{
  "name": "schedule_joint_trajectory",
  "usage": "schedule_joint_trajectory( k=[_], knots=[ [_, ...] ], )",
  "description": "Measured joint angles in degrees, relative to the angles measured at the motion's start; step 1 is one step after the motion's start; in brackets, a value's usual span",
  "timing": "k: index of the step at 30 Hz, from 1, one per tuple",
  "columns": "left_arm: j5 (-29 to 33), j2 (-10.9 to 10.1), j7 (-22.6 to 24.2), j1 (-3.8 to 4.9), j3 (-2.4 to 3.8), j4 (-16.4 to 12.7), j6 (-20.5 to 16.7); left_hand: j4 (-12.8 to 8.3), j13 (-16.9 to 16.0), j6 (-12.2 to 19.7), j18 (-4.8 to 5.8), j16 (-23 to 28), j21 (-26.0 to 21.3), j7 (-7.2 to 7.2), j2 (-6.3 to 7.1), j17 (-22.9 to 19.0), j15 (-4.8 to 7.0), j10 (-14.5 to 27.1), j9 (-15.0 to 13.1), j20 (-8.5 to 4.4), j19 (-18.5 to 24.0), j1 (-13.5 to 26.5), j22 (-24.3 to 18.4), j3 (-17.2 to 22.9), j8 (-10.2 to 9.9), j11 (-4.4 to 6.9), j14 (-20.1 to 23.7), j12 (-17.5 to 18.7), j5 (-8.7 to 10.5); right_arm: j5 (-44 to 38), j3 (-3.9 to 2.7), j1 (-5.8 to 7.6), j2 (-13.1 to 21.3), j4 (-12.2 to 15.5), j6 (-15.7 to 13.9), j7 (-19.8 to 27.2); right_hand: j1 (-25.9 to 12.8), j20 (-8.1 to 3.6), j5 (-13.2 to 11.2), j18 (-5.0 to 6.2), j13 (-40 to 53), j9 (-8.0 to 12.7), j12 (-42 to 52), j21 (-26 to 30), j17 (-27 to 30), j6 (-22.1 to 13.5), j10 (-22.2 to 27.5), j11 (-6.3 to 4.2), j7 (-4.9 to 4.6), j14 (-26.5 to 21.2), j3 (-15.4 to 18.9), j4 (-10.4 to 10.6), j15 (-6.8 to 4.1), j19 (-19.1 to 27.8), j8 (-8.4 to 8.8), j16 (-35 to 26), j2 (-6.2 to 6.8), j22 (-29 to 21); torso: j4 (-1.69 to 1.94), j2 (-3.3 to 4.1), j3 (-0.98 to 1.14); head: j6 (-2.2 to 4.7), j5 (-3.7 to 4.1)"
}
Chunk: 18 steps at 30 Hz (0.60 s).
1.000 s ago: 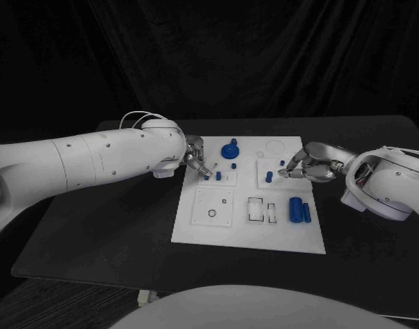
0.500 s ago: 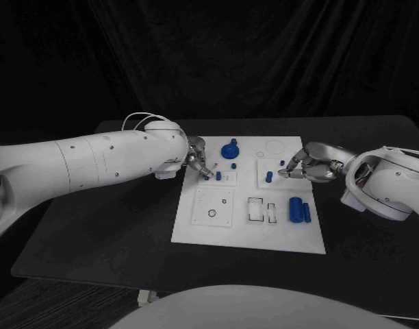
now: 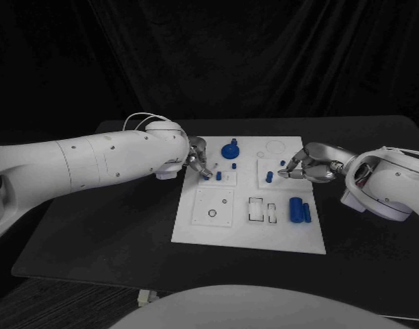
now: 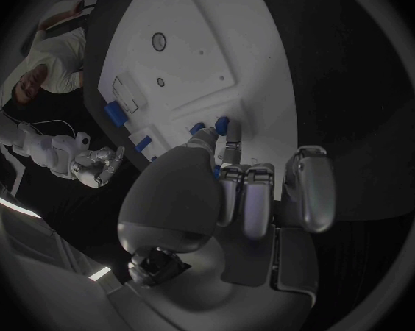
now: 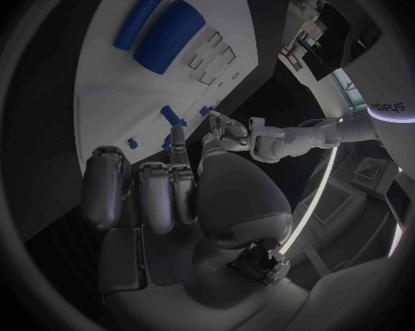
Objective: Assemble the parts on the task board
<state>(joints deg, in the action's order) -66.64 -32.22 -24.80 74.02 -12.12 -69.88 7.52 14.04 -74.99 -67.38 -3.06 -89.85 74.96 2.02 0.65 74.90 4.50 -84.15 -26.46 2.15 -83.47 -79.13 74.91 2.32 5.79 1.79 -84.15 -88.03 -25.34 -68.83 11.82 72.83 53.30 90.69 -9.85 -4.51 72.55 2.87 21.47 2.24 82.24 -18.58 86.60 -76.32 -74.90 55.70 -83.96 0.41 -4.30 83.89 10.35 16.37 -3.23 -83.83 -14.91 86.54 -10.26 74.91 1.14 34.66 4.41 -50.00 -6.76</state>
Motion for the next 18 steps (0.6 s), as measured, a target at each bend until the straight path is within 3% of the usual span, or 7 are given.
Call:
schedule_joint_trajectory(
  k=[6, 12, 18],
  knots=[
    [0.36, 0.01, -0.14, 0.0, 0.02, -0.02, -0.03, -0.2, 0.01, -0.65, -0.01, 0.0, 0.0, -0.23, 1.41, 0.0, 0.0, 0.15, -1.12, -0.23, -0.2, -1.02, 0.0, 3.13, 0.08, 0.13, 0.01, 0.0, -0.94, 0.0, 0.0, -0.02, -0.04, -0.06, 0.05, 0.0, 0.07, 0.0, 0.0, 0.0, 0.0, 0.0, 0.04, 0.3, 0.0, 0.0, -0.09, -0.09, 0.0, -0.01, 0.0, 0.0, 0.01, 0.0, 0.0, 0.0, -0.07, 0.0, 0.01, -0.01, 0.01, 0.0, 0.03],
    [0.54, 0.04, -0.38, -0.02, 0.04, -0.05, -0.16, 0.42, 0.01, -0.81, -0.01, 0.0, 0.0, -0.38, 4.55, 0.0, 0.3, 0.18, -5.49, -0.73, -0.3, 0.22, 0.0, 7.84, 2.87, 0.48, 0.32, 0.0, -1.96, 0.0, 0.0, -0.04, -0.06, -0.07, 0.09, 0.0, 0.07, 0.0, 0.0, 0.0, 0.0, 0.0, -0.11, 0.3, 0.0, 0.0, -0.09, -0.09, 0.0, -0.01, 0.0, 0.0, 0.02, 0.0, 0.0, 0.0, -0.07, 0.0, 0.01, -0.01, 0.01, 0.0, -0.01],
    [0.58, 0.08, -0.5, -0.07, 0.01, -0.05, -0.44, 0.2, 0.01, -0.23, -0.01, 0.0, 0.0, -0.24, 5.78, 0.0, 0.52, 0.12, -8.09, -0.73, -0.3, 1.2, 0.0, 10.48, 4.1, 0.54, 0.1, 0.23, -2.79, 0.0, 0.0, -0.05, -0.06, -0.1, 0.15, 0.0, 0.08, 0.0, 0.0, 0.0, 0.0, 0.0, -0.24, 0.3, 0.0, 0.0, -0.09, -0.09, 0.0, -0.01, 0.0, 0.0, 0.03, 0.0, 0.0, 0.0, -0.07, -0.01, 0.01, -0.01, 0.01, 0.0, 0.0]
  ],
)
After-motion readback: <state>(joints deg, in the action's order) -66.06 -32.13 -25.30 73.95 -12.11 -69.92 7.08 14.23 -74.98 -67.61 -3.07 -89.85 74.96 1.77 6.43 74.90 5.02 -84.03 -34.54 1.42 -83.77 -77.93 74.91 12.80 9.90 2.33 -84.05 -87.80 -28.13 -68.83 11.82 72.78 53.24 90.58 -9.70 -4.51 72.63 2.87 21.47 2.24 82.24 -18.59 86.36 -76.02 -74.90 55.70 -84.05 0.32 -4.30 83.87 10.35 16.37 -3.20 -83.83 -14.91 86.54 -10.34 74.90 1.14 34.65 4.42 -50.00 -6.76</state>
